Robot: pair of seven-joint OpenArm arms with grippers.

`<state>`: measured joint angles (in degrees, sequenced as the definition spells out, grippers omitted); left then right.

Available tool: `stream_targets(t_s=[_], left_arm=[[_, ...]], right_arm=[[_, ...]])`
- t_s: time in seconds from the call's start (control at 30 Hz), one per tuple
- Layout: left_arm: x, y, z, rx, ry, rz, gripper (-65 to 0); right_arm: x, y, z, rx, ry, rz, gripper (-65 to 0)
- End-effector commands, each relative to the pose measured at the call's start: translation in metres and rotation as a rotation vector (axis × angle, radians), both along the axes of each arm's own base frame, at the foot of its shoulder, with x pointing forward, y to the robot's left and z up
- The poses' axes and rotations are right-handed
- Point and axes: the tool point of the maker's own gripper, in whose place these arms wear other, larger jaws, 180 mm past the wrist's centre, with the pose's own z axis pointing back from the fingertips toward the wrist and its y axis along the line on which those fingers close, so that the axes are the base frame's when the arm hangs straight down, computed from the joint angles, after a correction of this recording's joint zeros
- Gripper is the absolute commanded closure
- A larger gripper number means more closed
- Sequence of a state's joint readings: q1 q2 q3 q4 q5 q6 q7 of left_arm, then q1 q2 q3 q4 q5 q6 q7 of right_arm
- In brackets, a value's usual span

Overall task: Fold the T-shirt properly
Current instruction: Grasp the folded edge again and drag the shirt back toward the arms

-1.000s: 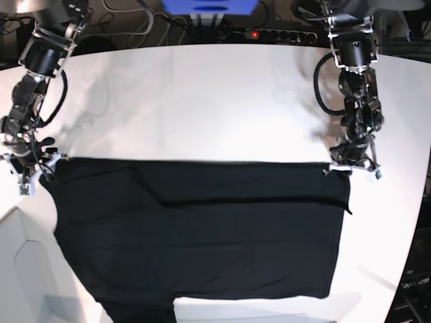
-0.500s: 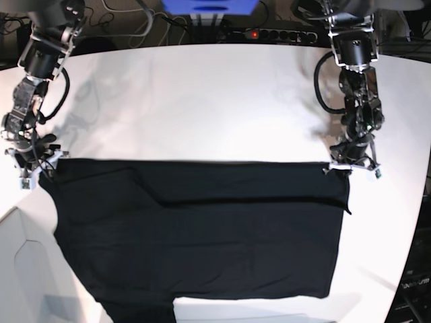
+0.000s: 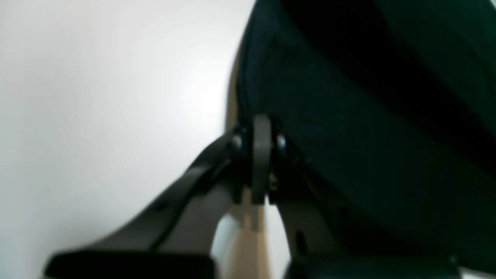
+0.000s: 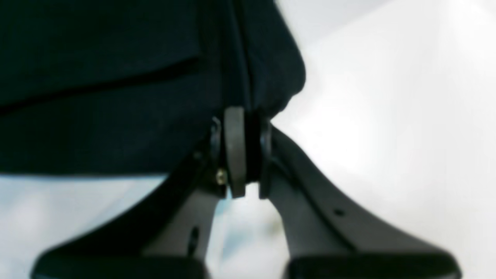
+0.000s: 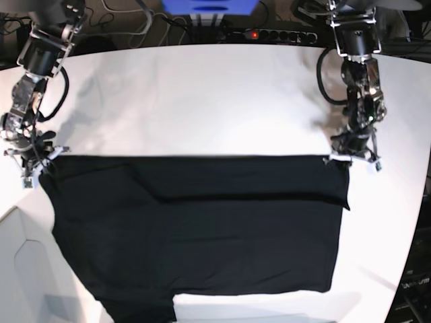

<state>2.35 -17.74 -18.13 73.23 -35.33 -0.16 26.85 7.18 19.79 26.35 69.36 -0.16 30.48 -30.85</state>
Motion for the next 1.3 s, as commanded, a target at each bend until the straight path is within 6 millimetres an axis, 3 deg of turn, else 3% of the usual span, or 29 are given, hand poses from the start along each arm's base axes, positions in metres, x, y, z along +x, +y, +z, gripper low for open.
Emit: stream_targets(t_s=[0.0, 0.1, 0.2, 0.47, 0.57, 0.7, 0.97, 1.13, 1.27], left_arm=[[0.006, 0.008, 0.019, 0.042, -0.044, -0.002, 0.0], [0.008, 0.006, 0.045, 0.068, -0.109, -0.020, 0.0], [0.009, 0.020, 0.069, 0.084, -0.164, 0.018, 0.0], [0.039, 0.036, 0.104, 0.010, -0.154, 0.047, 0.0], [0.046, 0.031, 0.111, -0.008, -0.141, 0.025, 0.0], [0.043, 0.027, 0.107, -0.019, -0.114, 0.012, 0.0], [0.010, 0.025, 0.071, -0.025, -0.021, 0.013, 0.0], [-0.006, 0.024, 0.059, -0.016, 0.017, 0.008, 0.0], [-0.021, 0.018, 0.063, 0.013, 0.018, -0.018, 0.0]], right_arm=[[0.015, -0.009, 0.032, -0.048, -0.080, 0.024, 0.0], [0.022, -0.009, 0.059, -0.099, -0.110, 0.037, 0.0], [0.030, -0.017, 0.089, -0.161, -0.147, 0.044, 0.0], [0.092, -0.011, 0.148, -0.200, -0.211, 0.082, 0.0], [0.103, -0.010, 0.156, -0.207, -0.214, 0.096, 0.0], [0.102, -0.011, 0.154, -0.206, -0.209, 0.095, 0.0], [0.069, -0.009, 0.108, -0.207, -0.103, 0.112, 0.0], [0.042, 0.003, 0.097, -0.249, -0.079, 0.156, 0.0], [0.010, 0.004, 0.087, -0.274, -0.047, 0.164, 0.0]])
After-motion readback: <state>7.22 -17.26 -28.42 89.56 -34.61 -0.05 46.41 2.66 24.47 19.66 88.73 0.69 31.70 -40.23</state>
